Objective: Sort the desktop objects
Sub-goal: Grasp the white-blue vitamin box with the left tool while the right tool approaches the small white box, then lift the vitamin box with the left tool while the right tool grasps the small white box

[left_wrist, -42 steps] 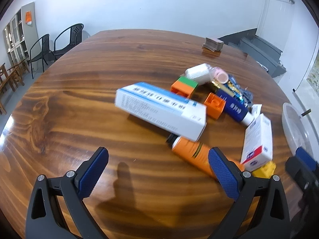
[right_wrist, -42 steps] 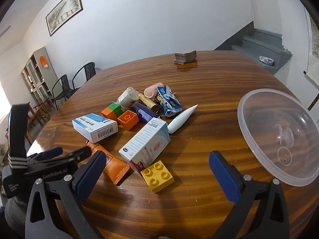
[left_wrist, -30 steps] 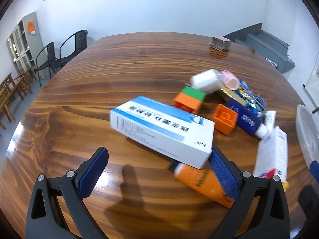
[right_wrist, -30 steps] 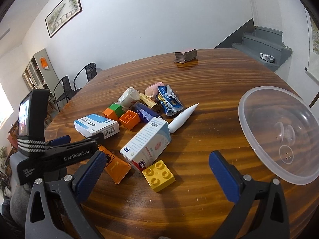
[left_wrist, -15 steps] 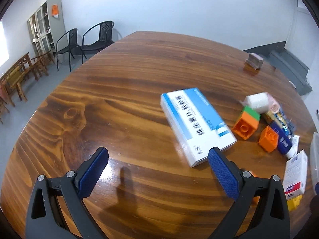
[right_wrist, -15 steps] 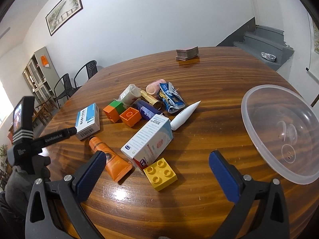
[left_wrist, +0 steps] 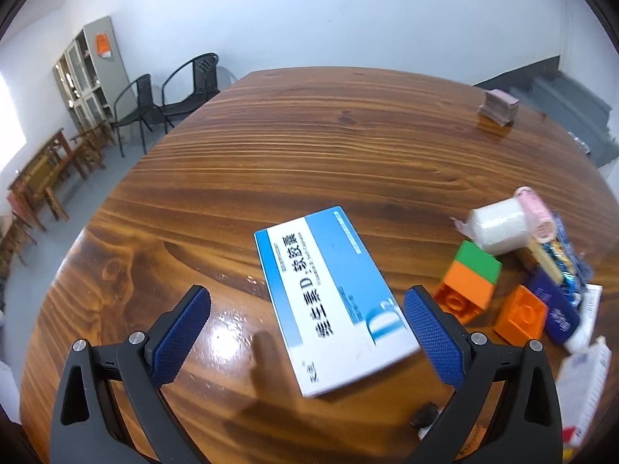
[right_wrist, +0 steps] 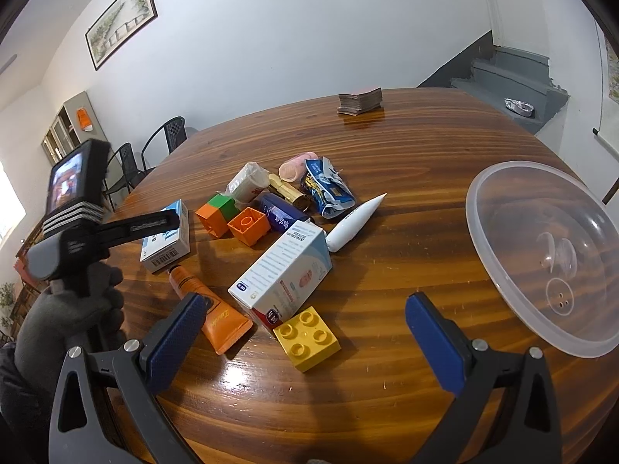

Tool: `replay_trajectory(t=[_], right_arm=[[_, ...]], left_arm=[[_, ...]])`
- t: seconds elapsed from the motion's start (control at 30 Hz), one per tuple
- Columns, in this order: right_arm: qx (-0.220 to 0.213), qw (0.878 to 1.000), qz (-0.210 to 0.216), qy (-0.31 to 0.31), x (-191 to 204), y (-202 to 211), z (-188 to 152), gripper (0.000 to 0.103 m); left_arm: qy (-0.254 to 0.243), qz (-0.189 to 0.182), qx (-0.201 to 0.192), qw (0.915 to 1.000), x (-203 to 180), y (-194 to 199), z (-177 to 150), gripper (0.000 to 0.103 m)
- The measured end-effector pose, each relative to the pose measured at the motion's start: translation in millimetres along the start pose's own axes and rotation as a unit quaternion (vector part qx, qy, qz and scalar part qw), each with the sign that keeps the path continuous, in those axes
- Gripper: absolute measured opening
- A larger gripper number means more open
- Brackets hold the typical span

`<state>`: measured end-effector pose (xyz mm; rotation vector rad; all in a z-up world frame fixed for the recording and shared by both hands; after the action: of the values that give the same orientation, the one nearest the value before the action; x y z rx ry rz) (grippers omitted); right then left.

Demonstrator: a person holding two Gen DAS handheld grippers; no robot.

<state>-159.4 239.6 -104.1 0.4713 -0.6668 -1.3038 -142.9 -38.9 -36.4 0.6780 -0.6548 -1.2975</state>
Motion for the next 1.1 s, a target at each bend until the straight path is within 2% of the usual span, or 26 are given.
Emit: replay_trajectory(t=[0.23,0.37,0.43,0.47,0.5,0.53,0.7,0.93,1.1], right_arm=[[0.005,1.000,-0.006,0.003,-0.4,-4.8,-1.4,0.103],[0.007,1.000,-0.011,0.005,-1.3,-7.8,-2.6,0.103],[0.009,1.000,-0.013,0.005,-1.8,-9.5,-3.4,0.103],[0.009,1.000,-0.014,0.005,-2.1,-10.3,-3.7,0.103],[0.009,1.000,-0.015,0.005,-2.1,-11.0,-3.9,0.103],[0.008,1.000,-0.016,0.005,-2.3,-11.7,-3.9,0.103],[0.002,1.000,-0.016,0.003,-1.7,-14.2,-0.8,0.103],[0.019,1.000,-0.017,0.007,7.5,-25.2,9.6,0.102],[0.046,0.999,-0.020,0.011,13.7,-43.9,12.3,0.096]], left_arm=[[-0.004,0.010,0.019,0.9998,5.6,-17.5,-2.9,0.102],[0.007,-0.006,0.034,0.9994,9.9,-27.6,-6.3,0.101],[0.016,-0.037,0.036,0.9985,9.3,-28.3,-7.7,0.086],[0.023,-0.056,0.036,0.9975,8.1,-27.7,-8.4,0.082],[0.020,-0.053,0.033,0.9979,8.6,-26.7,-8.6,0.073],[0.015,-0.056,0.031,0.9978,7.2,-25.2,-9.0,0.070],[0.007,-0.075,0.030,0.9967,1.6,-19.5,-11.4,0.070],[0.012,-0.091,-0.009,0.9957,0.5,7.3,-2.3,0.070],[0.014,-0.102,-0.019,0.9945,-0.6,15.0,-0.3,0.070]])
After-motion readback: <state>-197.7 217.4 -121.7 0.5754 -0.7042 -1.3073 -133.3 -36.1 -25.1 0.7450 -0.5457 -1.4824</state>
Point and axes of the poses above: each gripper's, at about its wrist camera, not at the fingertips, and y roughly against the way its jaws point, x to its left, z to its top, the point moved 9 cm from there along -y, roughly the way its jaws point, and after that the axes turned 3 degrees about -z, right-handed, at the moved point
